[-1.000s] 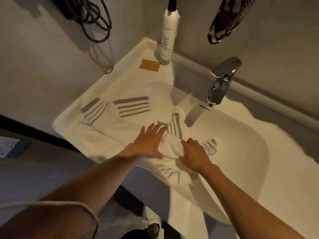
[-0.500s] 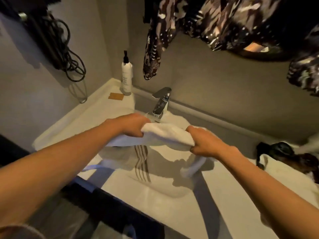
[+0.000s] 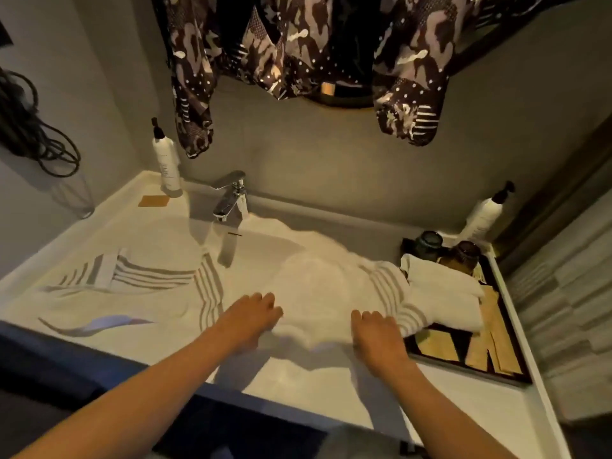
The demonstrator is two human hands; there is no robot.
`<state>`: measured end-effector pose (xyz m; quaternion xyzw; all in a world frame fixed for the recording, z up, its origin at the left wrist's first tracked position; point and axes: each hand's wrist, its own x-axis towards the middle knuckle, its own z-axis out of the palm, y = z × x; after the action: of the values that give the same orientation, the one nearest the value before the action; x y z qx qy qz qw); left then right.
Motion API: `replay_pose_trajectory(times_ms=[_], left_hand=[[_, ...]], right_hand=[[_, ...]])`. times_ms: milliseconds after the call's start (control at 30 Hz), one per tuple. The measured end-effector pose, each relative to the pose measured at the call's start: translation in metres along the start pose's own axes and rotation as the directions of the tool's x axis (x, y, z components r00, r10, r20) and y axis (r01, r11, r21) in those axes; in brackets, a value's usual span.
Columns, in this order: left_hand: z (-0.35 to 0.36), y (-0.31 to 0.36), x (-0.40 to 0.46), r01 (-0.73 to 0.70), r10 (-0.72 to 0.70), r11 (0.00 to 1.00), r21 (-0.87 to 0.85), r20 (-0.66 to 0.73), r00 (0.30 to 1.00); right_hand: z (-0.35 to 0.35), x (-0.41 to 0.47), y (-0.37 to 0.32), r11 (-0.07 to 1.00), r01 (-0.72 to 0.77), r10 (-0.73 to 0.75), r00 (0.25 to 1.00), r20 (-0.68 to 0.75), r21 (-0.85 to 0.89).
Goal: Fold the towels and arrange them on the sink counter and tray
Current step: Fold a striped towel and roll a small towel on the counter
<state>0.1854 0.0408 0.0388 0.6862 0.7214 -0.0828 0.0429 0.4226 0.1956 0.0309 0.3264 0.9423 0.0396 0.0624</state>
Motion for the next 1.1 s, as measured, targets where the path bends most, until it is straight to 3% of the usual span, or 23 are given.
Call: replay_pose_trajectory(times_ms=[67, 133, 200, 267, 400, 500, 633, 800, 900, 1000, 1100], left_hand=[[0.029, 0.027, -0.013, -0.026, 0.059, 0.993, -0.111, 0.308, 0.95], [0.036, 0.036, -0.017, 0.025, 0.045, 0.978, -0.207, 0.329, 0.943], [0.037, 0.036, -0.007, 0.031, 0.035, 0.979, -0.201, 0.316, 0.948], [0.034, 0.033, 0.004, -0.003, 0.044, 0.995, -0.102, 0.402, 0.915], [0.036, 0.016, 0.012, -0.171, 0.107, 0.982, 0.083, 0.502, 0.858], [0.021, -0.004, 0.014, -0.136, 0.127, 0.991, 0.009, 0.307, 0.943], [-0.039, -0.034, 0.026, 0.043, -0.043, 0.991, -0.128, 0.005, 0.999], [-0.117, -0.069, 0.059, 0.116, -0.117, 0.993, -0.011, -0.095, 0.989], [-0.158, -0.071, 0.082, 0.212, -0.209, 0.977, -0.007, -0.183, 0.961], [-0.198, -0.069, 0.102, 0.233, -0.228, 0.972, -0.017, -0.285, 0.931], [-0.242, -0.064, 0.114, 0.231, -0.242, 0.97, -0.079, -0.435, 0.867]], right_hand=[[0.046, -0.034, -0.008, 0.997, 0.038, -0.053, 0.97, 0.238, 0.065], [0.062, -0.055, -0.013, 0.991, 0.063, -0.091, 0.961, 0.262, 0.114], [0.073, -0.061, -0.007, 0.992, 0.107, -0.119, 0.962, 0.245, 0.064], [0.078, -0.059, 0.0, 0.99, 0.144, -0.144, 0.966, 0.216, 0.016], [0.058, -0.053, 0.011, 0.971, 0.241, -0.224, 0.915, 0.336, -0.007], [0.03, -0.04, 0.025, 0.964, 0.237, -0.264, 0.892, 0.367, 0.12], [-0.027, -0.013, 0.062, 0.982, 0.178, -0.189, 0.943, 0.272, 0.066], [-0.11, 0.026, 0.113, 0.996, -0.036, 0.036, 0.999, -0.003, -0.08], [-0.144, 0.036, 0.131, 0.984, -0.122, 0.114, 0.991, -0.067, -0.128], [-0.173, 0.032, 0.156, 0.962, -0.239, 0.219, 0.964, -0.15, -0.135], [-0.217, 0.018, 0.187, 0.919, -0.372, 0.313, 0.891, -0.329, -0.132]])
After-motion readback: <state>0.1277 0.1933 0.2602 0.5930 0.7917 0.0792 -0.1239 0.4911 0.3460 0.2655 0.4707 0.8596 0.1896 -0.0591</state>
